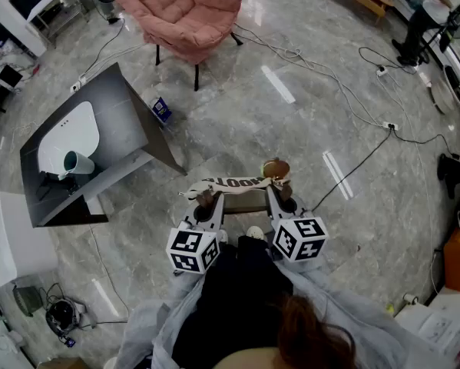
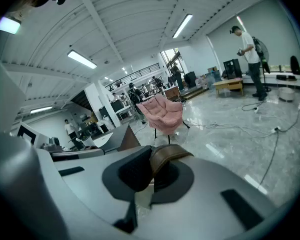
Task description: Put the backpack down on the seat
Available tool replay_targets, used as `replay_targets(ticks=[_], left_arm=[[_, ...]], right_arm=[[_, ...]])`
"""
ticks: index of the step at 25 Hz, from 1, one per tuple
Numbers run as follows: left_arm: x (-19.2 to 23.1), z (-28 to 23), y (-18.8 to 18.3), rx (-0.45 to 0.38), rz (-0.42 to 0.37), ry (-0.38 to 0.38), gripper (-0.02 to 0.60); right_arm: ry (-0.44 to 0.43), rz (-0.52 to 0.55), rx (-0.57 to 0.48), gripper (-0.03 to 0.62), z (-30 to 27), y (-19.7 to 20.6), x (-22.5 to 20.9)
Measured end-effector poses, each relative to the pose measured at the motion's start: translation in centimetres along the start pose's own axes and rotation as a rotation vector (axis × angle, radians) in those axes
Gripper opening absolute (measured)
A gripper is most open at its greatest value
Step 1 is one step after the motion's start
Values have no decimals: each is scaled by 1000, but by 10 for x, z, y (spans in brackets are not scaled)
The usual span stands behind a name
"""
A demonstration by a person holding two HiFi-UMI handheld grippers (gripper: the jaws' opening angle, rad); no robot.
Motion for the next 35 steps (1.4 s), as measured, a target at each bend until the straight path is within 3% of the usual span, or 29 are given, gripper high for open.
replay_targets(ticks=[8,12,19,26,35], left_arm=[[29,48,-3,-7,-33,27,14],[40,66,-7,-26,-99,59,14],[63,77,-8,-29,-72,85,14],[77,51,-15,-22,-15,97,14],[114,-23,-55,-39,-2,80,14]], right_arm=[[15,-47,-34,8,1,18,53],[19,-74,-93,9,0,17,74],[52,-89,-124,8,-2,23,99],[66,-96,-97,9,-23,10,89],[48,-105,-98,9,-99,-50,57]])
Point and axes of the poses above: the fingertips, and each gripper's own axes: z backward along the fingers, x to its left, y out of its underside, the point moved 6 cm from there along z, backward along the fingers, and after that the axes turned 2 degrees about -z, right-handed, at the moved point
